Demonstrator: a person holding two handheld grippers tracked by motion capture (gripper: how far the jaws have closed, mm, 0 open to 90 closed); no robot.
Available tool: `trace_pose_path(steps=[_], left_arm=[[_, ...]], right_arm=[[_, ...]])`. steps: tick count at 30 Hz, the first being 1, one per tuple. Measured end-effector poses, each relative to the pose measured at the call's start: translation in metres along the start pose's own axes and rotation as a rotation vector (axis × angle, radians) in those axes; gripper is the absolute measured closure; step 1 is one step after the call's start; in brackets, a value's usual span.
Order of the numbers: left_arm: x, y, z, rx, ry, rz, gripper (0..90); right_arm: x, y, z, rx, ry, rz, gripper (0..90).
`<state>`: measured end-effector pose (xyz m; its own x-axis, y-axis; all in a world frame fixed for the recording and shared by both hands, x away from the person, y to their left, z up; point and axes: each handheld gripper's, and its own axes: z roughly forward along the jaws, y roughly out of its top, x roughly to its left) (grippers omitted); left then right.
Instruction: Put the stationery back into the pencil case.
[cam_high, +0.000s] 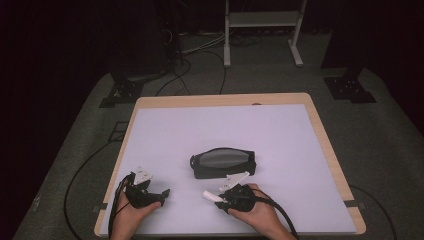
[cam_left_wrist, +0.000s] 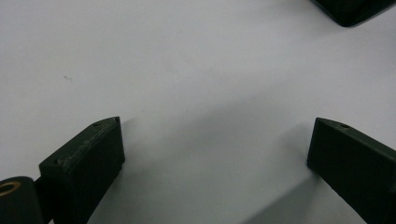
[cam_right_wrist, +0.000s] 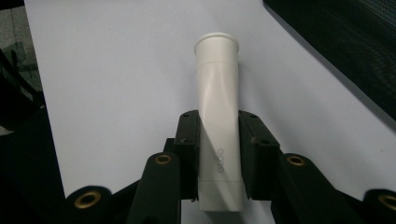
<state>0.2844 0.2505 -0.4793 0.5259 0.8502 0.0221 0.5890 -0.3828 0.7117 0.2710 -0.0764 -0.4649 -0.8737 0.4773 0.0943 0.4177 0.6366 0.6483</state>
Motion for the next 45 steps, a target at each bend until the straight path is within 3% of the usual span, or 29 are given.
trace_pose_path(steps=[22, 40, 45], left_arm=[[0.000, 0.000, 0.000, 0.000, 0.000, 0.000, 3.1], [0.000, 0.000, 0.000, 0.000, 0.000, -0.001, 3.1], [0.000, 0.000, 0.000, 0.000, 0.000, -0.001, 3.1]], right_arm=[[-0.010, 0.006, -0.036, -0.082, 0.042, 0.002, 70.0], [-0.025, 0.024, -0.074, -0.165, 0.013, 0.010, 70.0], [-0.035, 0.035, -0.086, -0.184, -0.011, 0.014, 70.0]])
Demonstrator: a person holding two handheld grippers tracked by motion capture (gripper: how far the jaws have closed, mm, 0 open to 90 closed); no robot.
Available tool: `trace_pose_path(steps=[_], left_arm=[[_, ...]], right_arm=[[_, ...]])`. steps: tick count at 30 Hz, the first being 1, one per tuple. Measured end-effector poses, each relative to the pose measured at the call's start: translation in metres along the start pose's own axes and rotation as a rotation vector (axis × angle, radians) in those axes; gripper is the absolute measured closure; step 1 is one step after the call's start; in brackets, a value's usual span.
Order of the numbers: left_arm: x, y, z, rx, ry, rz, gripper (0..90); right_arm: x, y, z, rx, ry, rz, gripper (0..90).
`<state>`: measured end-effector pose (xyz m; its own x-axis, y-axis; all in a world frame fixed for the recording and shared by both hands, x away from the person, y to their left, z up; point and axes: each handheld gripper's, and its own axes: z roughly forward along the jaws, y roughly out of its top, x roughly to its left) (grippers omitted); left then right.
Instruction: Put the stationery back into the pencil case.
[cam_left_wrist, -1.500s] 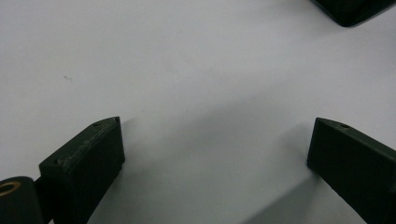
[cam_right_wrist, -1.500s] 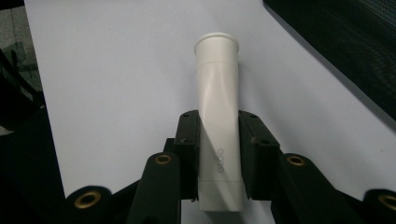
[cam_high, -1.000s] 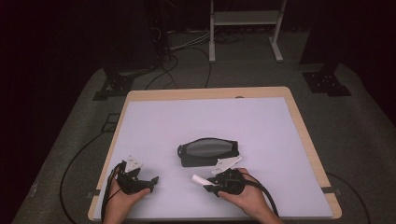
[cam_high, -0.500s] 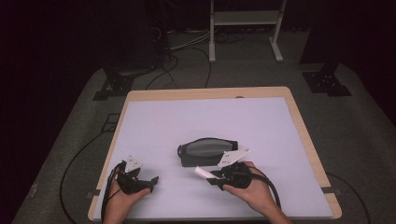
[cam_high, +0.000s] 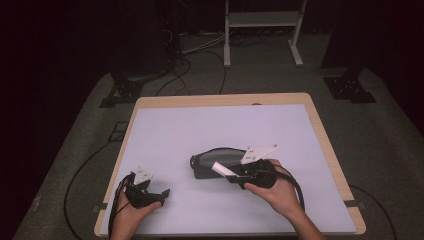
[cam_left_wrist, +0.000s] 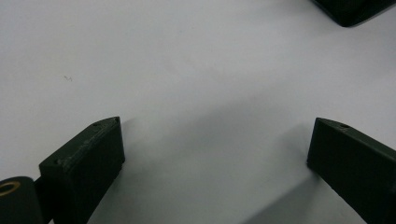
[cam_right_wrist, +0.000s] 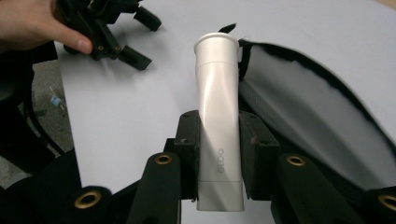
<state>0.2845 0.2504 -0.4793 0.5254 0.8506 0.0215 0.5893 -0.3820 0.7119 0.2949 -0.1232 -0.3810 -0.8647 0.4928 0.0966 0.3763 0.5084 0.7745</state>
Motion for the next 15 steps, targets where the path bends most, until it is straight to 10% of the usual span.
trace_pose_path(steps=[15], left_arm=[[0.000, 0.000, 0.000, 0.000, -0.001, -0.002, 3.1]], right_arm=[[-0.035, 0.021, 0.009, 0.013, -0.049, -0.006, 70.0]])
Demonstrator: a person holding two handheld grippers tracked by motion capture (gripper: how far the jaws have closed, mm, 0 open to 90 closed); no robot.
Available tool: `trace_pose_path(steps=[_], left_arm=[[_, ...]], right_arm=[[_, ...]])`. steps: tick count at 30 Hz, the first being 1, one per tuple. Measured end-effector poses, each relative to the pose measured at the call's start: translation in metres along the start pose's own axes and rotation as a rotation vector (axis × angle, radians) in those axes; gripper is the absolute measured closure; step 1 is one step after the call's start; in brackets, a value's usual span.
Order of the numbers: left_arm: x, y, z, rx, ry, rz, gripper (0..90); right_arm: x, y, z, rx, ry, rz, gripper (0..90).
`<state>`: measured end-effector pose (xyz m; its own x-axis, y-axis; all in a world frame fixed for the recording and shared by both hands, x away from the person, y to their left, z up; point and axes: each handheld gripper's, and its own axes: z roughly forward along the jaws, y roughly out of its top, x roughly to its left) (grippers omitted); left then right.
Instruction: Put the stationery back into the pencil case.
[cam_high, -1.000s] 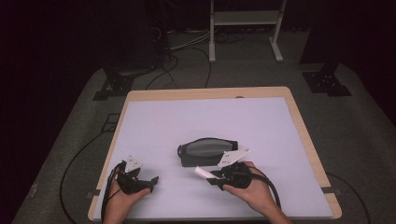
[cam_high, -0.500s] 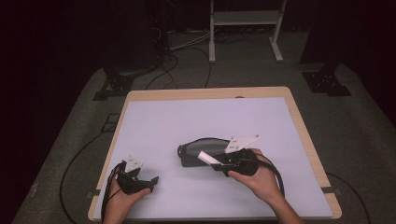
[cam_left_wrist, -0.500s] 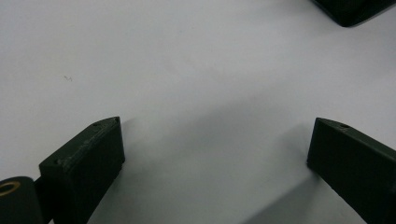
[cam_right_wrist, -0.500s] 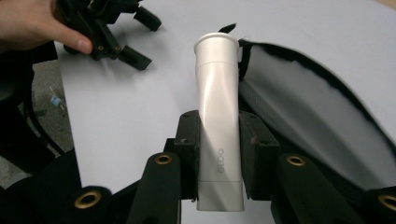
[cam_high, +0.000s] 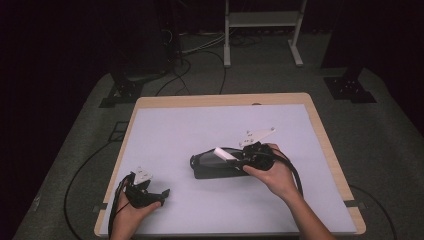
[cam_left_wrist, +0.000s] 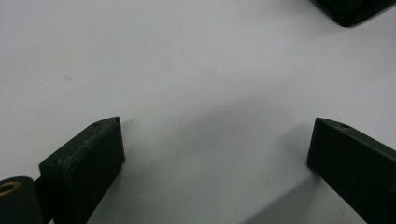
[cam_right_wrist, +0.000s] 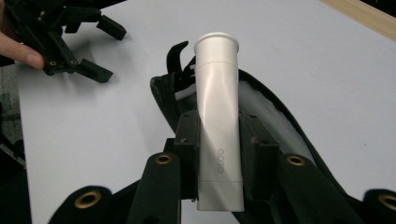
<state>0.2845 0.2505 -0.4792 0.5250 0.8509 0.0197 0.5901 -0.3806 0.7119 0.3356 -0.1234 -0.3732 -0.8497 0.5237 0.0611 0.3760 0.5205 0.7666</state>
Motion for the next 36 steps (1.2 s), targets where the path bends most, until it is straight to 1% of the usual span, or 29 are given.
trace_pose_path(steps=[4, 5, 12, 20, 25, 30, 32, 33, 36], left_arm=[[0.000, 0.000, 0.000, -0.002, 0.001, 0.000, 3.1], [0.000, 0.000, 0.000, -0.003, 0.001, 0.000, 3.1], [0.000, 0.000, 0.000, -0.002, 0.002, 0.002, 3.1], [0.000, 0.000, 0.000, -0.002, 0.002, 0.004, 3.1], [0.000, 0.000, 0.000, -0.002, 0.003, 0.005, 3.1], [0.000, 0.000, 0.000, -0.002, 0.003, 0.005, 3.1], [0.000, 0.000, 0.000, -0.002, 0.002, 0.005, 3.1], [0.000, 0.000, 0.000, -0.002, 0.002, 0.005, 3.1], [0.000, 0.000, 0.000, -0.002, 0.003, 0.004, 3.1]], right_arm=[[-0.004, 0.002, 0.004, 0.016, -0.004, 0.001, 70.0], [-0.006, 0.003, 0.006, 0.016, -0.002, -0.006, 69.9], [-0.015, 0.005, 0.019, 0.050, 0.008, -0.014, 69.9], [-0.021, 0.005, 0.028, 0.071, 0.021, -0.020, 69.9], [-0.022, 0.005, 0.033, 0.080, 0.030, -0.026, 69.9], [-0.023, 0.005, 0.036, 0.073, 0.022, -0.029, 69.5], [-0.024, 0.005, 0.035, 0.060, 0.021, -0.025, 63.7], [-0.024, 0.006, 0.033, 0.048, 0.018, -0.021, 64.1], [-0.025, 0.005, 0.030, 0.044, 0.012, -0.018, 63.2]])
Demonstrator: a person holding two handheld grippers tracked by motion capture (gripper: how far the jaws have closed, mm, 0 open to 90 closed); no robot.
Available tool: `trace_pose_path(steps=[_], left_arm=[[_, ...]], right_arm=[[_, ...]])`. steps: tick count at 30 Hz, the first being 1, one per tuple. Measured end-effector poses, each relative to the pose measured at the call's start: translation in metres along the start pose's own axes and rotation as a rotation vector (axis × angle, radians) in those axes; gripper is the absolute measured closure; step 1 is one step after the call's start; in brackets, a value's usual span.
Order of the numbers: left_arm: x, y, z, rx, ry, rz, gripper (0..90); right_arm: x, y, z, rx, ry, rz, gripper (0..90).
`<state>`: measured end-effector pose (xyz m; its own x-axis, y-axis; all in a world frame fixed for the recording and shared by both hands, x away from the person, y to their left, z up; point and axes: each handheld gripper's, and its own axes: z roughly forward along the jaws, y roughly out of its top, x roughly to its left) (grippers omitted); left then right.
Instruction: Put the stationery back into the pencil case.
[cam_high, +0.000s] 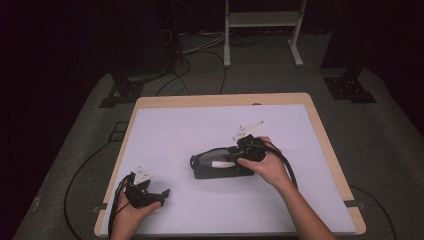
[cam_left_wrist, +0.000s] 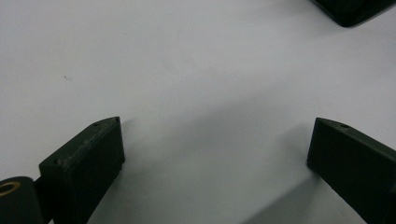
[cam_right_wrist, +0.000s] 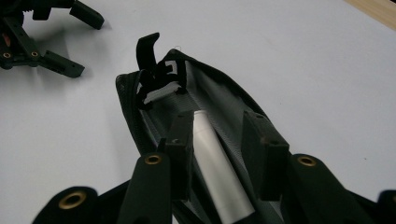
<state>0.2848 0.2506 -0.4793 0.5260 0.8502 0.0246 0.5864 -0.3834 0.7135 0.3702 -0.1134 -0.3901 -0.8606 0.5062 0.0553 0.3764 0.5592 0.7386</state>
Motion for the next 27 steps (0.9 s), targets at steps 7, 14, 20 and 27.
trace_pose_path(steps=[7, 14, 20, 27], left_arm=[[0.000, 0.000, 0.000, -0.001, -0.001, -0.001, 3.1], [0.000, 0.000, 0.000, 0.000, -0.002, -0.002, 3.1], [0.000, 0.000, 0.000, 0.000, -0.002, -0.001, 3.0], [0.000, 0.000, 0.000, 0.003, -0.003, 0.001, 2.9]], right_arm=[[-0.003, -0.005, -0.015, -0.017, -0.026, 0.027, 55.9], [-0.008, -0.012, -0.029, -0.046, -0.070, 0.043, 38.3], [-0.012, -0.020, -0.040, -0.054, -0.089, 0.076, 23.8], [-0.019, -0.032, -0.050, -0.051, -0.125, 0.106, 18.2]])
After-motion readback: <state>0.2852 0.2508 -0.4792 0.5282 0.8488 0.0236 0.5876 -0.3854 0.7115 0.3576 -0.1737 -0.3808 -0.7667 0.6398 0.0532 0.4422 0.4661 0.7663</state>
